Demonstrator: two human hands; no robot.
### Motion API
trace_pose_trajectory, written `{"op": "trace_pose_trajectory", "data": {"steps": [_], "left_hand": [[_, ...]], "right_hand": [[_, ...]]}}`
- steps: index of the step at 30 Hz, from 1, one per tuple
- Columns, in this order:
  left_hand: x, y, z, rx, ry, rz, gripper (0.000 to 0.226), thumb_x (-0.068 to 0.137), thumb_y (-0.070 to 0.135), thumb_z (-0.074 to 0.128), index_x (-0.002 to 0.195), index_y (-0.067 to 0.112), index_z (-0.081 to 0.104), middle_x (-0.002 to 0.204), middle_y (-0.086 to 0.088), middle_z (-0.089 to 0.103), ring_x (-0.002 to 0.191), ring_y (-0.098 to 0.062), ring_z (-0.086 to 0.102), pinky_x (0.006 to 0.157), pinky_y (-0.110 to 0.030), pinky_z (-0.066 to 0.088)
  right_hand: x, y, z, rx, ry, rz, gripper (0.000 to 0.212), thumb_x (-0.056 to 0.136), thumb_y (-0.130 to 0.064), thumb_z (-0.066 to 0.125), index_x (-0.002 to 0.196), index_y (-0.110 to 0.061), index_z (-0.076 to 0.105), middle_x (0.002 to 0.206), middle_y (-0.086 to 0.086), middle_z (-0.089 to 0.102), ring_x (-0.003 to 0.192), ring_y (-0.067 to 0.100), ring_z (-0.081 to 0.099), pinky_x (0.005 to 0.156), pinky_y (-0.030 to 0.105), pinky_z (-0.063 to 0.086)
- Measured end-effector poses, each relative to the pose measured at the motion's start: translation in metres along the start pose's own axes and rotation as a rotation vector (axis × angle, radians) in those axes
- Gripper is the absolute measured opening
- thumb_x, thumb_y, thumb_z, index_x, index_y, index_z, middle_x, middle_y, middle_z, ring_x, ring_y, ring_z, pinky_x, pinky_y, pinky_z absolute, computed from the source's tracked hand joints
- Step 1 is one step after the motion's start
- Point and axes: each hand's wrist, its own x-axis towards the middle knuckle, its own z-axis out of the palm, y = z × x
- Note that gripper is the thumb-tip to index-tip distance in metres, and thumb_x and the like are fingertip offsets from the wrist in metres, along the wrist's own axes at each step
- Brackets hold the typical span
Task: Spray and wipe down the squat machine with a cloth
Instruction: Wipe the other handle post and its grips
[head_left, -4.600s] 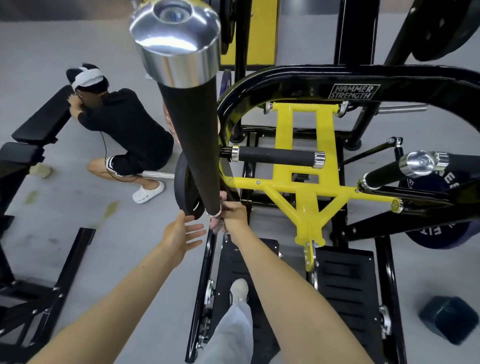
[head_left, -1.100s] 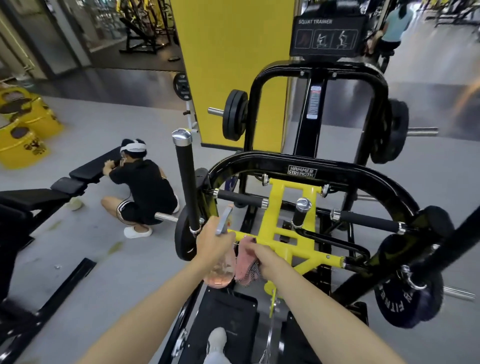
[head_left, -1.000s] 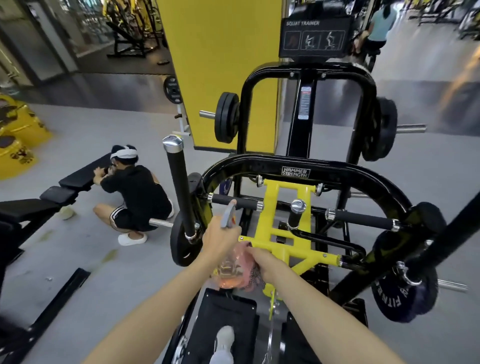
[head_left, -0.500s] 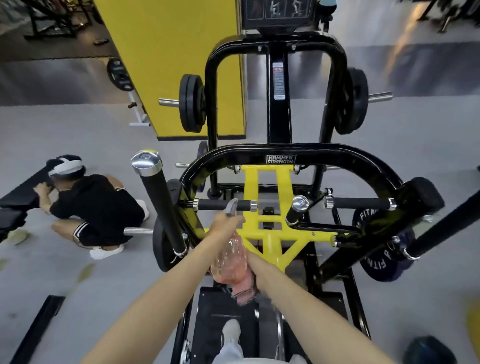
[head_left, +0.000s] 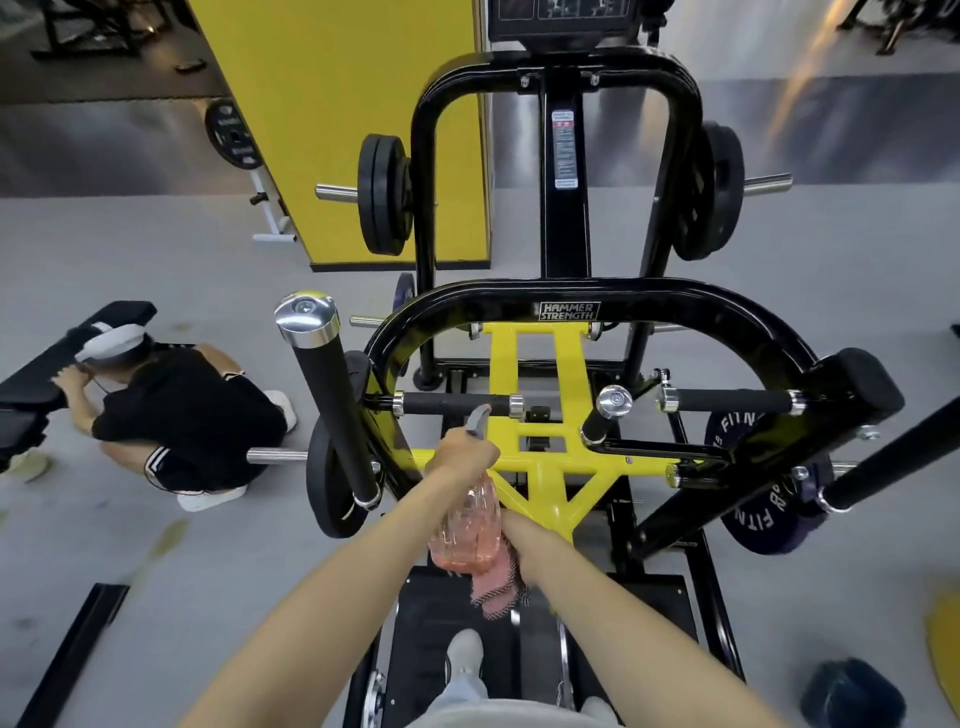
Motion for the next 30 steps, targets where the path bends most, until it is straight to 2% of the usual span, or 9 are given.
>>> {"op": "trace_pose_trajectory", "data": {"steps": [3,6,9,12,17,21,25,28,30], "left_hand": [[-0.001,-0.006,-0.008,-0.095,0.098,-0.058,0.020,0.080,0.008,0.051,0.080,0.027,0.045,0.067,-0.003,0.045,0.061,-0.022,0.044,0.055,-0.027,0.034],[0.000,-0.014,-0.018,-0.198,0.207,-0.109,0.012,0.079,0.011,0.051,0.091,0.014,0.053,0.070,-0.005,0.050,0.062,-0.025,0.048,0.061,-0.028,0.038],[-0.002,-0.018,-0.027,-0.184,0.250,-0.154,0.010,0.076,0.012,0.051,0.075,0.019,0.044,0.078,-0.007,0.057,0.072,-0.029,0.055,0.070,-0.029,0.044],[-0.006,-0.020,-0.031,-0.217,0.257,-0.160,0.016,0.082,0.013,0.050,0.072,0.020,0.041,0.078,-0.006,0.055,0.076,-0.028,0.054,0.071,-0.029,0.042],[-0.004,-0.017,-0.018,-0.218,0.187,-0.161,0.020,0.093,0.018,0.049,0.076,0.012,0.041,0.073,-0.002,0.045,0.082,-0.023,0.048,0.069,-0.024,0.038],[-0.005,-0.019,-0.005,-0.057,0.236,-0.134,0.015,0.084,0.029,0.053,0.077,0.016,0.055,0.079,-0.004,0.059,0.085,-0.030,0.063,0.086,-0.032,0.050],[-0.011,-0.026,-0.004,-0.135,0.270,-0.159,0.018,0.078,0.021,0.052,0.094,0.013,0.049,0.086,-0.006,0.057,0.094,-0.033,0.062,0.091,-0.039,0.050],[-0.013,-0.035,-0.011,-0.192,0.383,-0.168,0.032,0.078,0.019,0.052,0.109,0.013,0.054,0.098,-0.010,0.064,0.094,-0.033,0.063,0.080,-0.035,0.050],[-0.017,-0.038,-0.018,-0.156,0.453,-0.151,0.026,0.079,0.019,0.053,0.103,0.011,0.059,0.098,-0.010,0.066,0.091,-0.032,0.062,0.073,-0.034,0.045]], "right_hand": [[-0.011,-0.009,0.003,-0.039,-0.049,0.040,0.036,0.088,-0.038,0.060,0.109,-0.010,0.067,0.104,0.012,0.070,0.099,0.027,0.065,0.099,0.038,0.048],[-0.017,-0.016,0.012,-0.085,-0.106,0.054,0.026,0.093,-0.036,0.056,0.098,-0.013,0.066,0.092,0.005,0.068,0.084,0.020,0.063,0.087,0.033,0.051],[-0.027,-0.021,0.020,-0.133,-0.112,0.087,0.028,0.096,-0.034,0.053,0.079,-0.014,0.059,0.082,0.003,0.061,0.073,0.016,0.056,0.078,0.029,0.047],[-0.030,-0.022,0.024,-0.180,-0.083,0.062,0.029,0.099,-0.030,0.048,0.076,-0.013,0.055,0.078,0.002,0.057,0.069,0.014,0.052,0.067,0.024,0.043],[-0.022,-0.011,0.017,-0.190,0.004,0.030,0.029,0.094,-0.040,0.052,0.098,-0.014,0.063,0.108,0.003,0.062,0.103,0.021,0.056,0.087,0.029,0.046],[-0.020,-0.003,0.008,-0.187,-0.002,0.029,0.022,0.092,-0.039,0.057,0.089,-0.017,0.061,0.117,0.006,0.061,0.107,0.022,0.055,0.094,0.031,0.045],[-0.031,-0.005,-0.003,-0.172,0.090,-0.002,0.033,0.097,-0.028,0.051,0.119,-0.004,0.059,0.125,0.009,0.058,0.106,0.023,0.055,0.090,0.030,0.045],[-0.036,-0.006,-0.006,-0.178,0.152,-0.008,0.039,0.101,-0.025,0.042,0.128,0.002,0.052,0.133,0.013,0.052,0.118,0.026,0.051,0.100,0.032,0.041],[-0.040,-0.009,0.000,-0.181,0.116,0.001,0.042,0.102,-0.026,0.038,0.133,0.000,0.048,0.139,0.014,0.049,0.128,0.028,0.047,0.105,0.034,0.040]]}}
